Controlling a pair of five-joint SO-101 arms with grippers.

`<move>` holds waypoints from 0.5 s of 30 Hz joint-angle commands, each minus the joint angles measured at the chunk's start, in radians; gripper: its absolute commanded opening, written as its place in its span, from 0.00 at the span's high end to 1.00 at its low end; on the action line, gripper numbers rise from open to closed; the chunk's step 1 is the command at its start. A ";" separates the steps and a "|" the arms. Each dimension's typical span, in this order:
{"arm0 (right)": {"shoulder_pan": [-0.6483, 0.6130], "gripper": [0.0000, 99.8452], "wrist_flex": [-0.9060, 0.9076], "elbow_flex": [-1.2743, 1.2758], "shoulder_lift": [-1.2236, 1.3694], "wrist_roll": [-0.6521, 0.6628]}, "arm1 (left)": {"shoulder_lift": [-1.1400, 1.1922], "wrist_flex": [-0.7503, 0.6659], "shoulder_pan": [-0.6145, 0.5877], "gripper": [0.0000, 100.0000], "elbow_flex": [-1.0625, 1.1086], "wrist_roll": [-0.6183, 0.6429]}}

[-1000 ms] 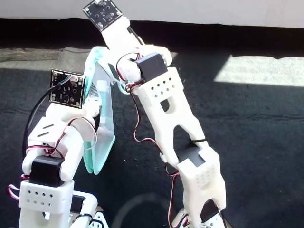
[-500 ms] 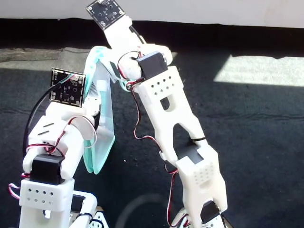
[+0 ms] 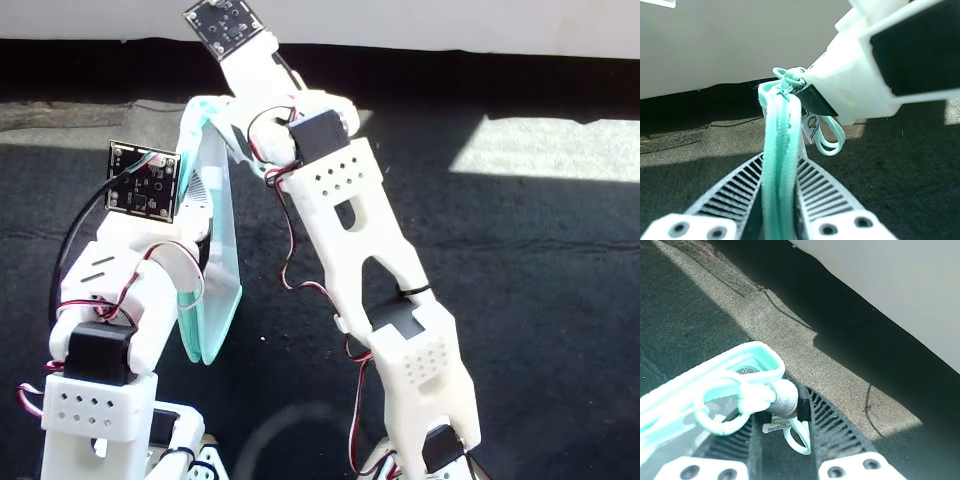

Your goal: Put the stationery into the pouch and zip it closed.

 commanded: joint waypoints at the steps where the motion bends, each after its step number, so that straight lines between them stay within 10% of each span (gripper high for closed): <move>1: 0.148 0.99 -0.028 0.004 0.067 0.003 | -0.022 0.009 -0.018 0.99 -0.073 -0.003; 15: 0.200 0.99 -0.099 0.004 0.153 0.002 | -0.022 0.011 -0.013 0.99 -0.071 -0.003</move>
